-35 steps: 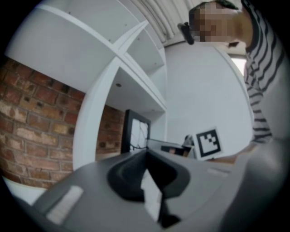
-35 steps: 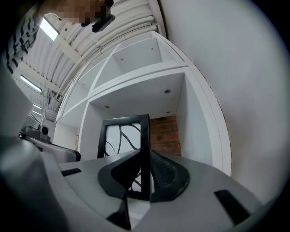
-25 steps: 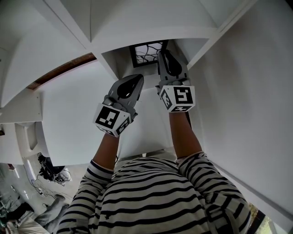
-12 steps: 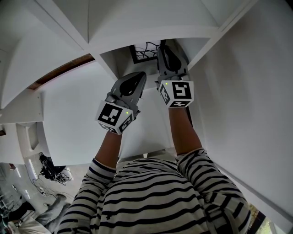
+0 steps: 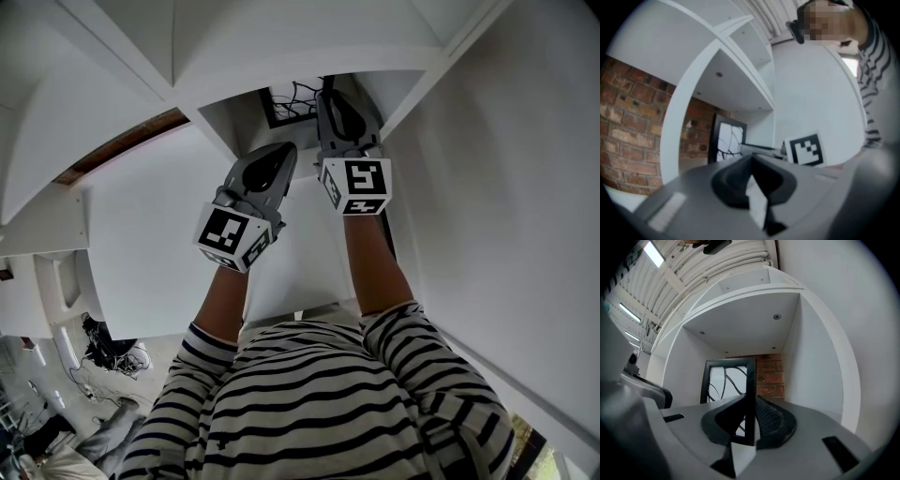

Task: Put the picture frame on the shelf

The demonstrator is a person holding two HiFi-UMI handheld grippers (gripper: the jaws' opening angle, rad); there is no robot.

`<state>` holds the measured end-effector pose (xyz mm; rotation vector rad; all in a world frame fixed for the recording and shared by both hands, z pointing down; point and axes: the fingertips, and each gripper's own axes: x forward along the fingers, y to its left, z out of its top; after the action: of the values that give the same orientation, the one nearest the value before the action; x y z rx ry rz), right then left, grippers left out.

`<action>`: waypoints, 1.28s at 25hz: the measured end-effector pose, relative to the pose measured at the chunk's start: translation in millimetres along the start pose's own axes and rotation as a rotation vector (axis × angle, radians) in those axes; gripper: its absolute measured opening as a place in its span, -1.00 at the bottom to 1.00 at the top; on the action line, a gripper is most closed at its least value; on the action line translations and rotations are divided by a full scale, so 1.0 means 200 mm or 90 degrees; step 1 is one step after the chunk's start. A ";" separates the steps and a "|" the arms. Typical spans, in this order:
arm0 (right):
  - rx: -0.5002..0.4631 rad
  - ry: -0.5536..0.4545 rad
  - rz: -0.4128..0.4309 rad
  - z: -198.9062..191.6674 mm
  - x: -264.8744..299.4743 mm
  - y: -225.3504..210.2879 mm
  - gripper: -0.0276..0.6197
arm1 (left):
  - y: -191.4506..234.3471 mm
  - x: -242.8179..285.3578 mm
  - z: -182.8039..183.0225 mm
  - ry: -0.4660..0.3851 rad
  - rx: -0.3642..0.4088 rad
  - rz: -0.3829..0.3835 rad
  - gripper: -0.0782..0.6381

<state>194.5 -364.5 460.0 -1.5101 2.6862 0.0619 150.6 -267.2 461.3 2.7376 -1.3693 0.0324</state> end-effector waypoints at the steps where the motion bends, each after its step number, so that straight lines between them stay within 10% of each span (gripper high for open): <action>1: -0.001 0.002 0.001 0.00 0.00 0.00 -0.73 | 0.00 0.00 0.00 -0.001 0.001 0.000 -0.76; 32: 0.006 0.045 0.014 -0.03 0.00 0.01 -0.73 | -0.01 0.00 0.03 -0.005 -0.001 -0.002 -0.76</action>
<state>192.6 -363.4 465.2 -1.5078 2.7544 -0.0035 152.7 -266.1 455.4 2.7414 -1.3673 0.0204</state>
